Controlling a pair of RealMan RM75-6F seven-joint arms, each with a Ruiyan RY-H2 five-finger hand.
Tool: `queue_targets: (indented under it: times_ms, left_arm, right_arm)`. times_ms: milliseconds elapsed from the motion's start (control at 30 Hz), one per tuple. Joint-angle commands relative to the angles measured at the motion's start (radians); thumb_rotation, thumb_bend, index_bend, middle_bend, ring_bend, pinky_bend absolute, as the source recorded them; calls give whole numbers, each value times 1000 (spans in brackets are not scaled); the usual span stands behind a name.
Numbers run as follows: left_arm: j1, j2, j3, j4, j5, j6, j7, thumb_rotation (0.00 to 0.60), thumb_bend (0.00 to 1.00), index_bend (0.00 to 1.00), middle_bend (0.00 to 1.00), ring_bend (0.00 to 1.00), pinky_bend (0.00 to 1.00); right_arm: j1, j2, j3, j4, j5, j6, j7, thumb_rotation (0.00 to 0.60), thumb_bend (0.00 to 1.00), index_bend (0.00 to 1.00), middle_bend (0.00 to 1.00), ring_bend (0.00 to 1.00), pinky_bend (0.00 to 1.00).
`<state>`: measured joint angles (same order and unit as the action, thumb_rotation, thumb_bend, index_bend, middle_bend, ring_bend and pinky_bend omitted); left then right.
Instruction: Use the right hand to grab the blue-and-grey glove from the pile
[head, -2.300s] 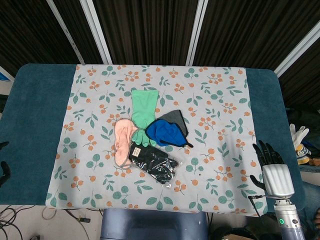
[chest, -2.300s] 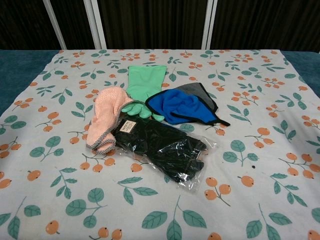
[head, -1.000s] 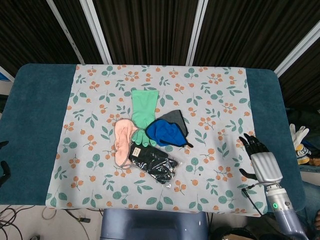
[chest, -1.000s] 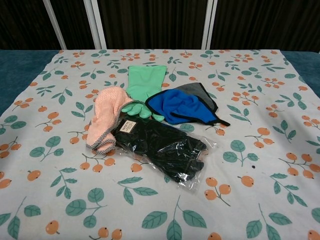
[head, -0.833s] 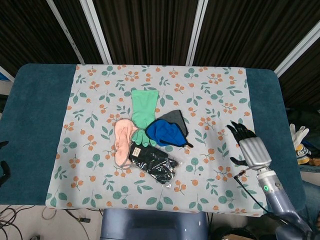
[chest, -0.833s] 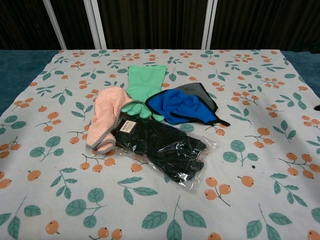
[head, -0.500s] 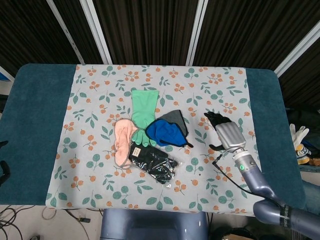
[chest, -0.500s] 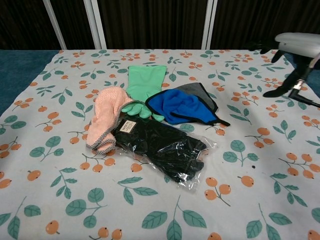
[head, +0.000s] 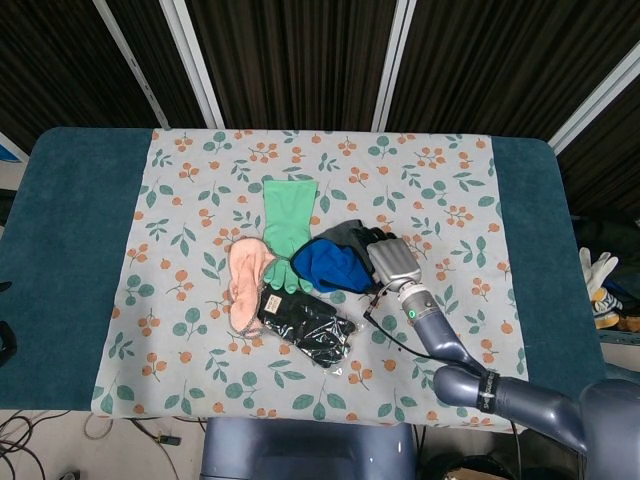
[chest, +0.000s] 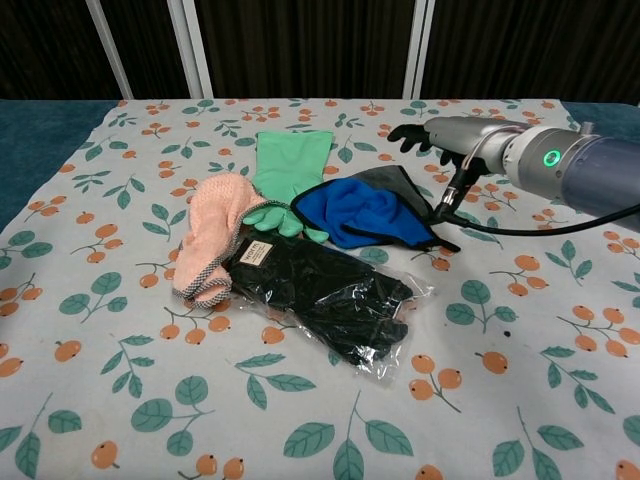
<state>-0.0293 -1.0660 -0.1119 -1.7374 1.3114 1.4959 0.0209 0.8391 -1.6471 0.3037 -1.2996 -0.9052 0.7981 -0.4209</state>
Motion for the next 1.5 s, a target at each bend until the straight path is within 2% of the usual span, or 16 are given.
queue_targets:
  times_ms: [33,333,667,733,867,1000,1233,1500]
  left_arm:
    - [0,0,0,-1,1,1,0,600,695,191,75,90,29]
    - [-3,3,-3,-9,-9,-5,6,600,695,190,75,90,29]
    - [-3,3,-4,-7,-13,-8,0,600,695,190,74,89,29]
    - [-3,4,-5,-7,-15,-9,-1,600,695,190,74,90,29]
    - [-4,6,-5,-9,-17,-12,-3,600,695,191,74,91,29]
    - [-5,8,-6,-11,-21,-15,-4,600,695,191,75,92,29]
    - [-4,8,-5,-12,-23,-16,-6,600,695,192,75,93,29]
    - [-5,10,-7,-15,-25,-16,-7,600,695,192,75,93,29]
  right_arm:
    - [38,-42,-7,42,54,-21,-37,600,233,44,135,130,211]
    - [94,-118,-14,122,107,-39,-48,600,232,64,170,154,211]
    - [131,-212,-9,248,62,-30,7,600,254,182,309,294,213]
    - [136,-226,-8,271,58,-32,15,600,286,229,354,340,235]
    - [136,-261,7,307,22,10,60,600,418,399,498,482,301]
    - [129,-279,12,331,-23,38,111,600,513,466,552,538,306]
    - [118,-267,18,320,-45,40,142,600,530,559,619,588,344]
    - [80,-189,39,202,-83,89,187,600,530,599,623,572,342]
